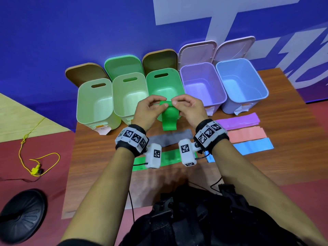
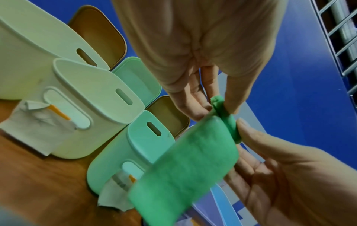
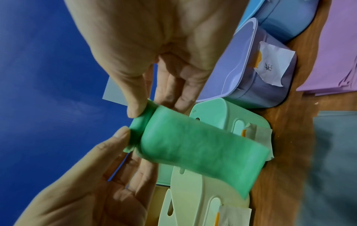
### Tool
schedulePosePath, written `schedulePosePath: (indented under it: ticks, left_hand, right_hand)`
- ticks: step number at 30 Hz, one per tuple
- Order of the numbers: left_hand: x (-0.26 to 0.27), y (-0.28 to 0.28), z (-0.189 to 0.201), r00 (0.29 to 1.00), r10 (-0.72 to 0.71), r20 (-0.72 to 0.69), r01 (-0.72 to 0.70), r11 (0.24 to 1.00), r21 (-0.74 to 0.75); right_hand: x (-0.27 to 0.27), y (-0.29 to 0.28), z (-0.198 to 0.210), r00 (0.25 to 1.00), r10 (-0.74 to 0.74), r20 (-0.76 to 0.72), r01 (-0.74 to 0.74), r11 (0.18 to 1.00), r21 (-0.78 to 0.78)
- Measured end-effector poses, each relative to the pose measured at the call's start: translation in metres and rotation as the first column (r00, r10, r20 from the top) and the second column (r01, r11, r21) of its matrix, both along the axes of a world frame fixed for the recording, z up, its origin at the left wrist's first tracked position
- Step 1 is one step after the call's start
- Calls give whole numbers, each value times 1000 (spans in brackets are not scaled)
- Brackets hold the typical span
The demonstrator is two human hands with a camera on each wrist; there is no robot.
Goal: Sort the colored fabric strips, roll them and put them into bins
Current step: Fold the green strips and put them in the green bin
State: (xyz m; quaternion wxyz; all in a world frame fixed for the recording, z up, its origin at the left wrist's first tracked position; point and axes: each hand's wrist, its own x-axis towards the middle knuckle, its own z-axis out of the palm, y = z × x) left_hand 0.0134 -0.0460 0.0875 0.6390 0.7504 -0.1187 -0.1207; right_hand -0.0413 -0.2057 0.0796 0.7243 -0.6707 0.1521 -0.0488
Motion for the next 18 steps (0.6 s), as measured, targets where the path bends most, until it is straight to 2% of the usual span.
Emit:
schedulePosePath:
  ticks: [5, 11, 18]
  left_hand:
    - [-2, 2, -3, 1000, 0, -23, -1, 1000, -9]
    - [-3, 4, 0, 1000, -14, -3, 14, 1000, -27]
    - [-6, 1, 0, 999, -2, -43, 0, 999, -54]
  right_hand:
    - [0, 0, -2, 999, 15, 50, -15, 1000, 7]
    - [-1, 3, -2, 1000, 14, -15, -14, 999, 40]
    - [-1, 3, -1, 999, 8, 35, -8, 1000, -3]
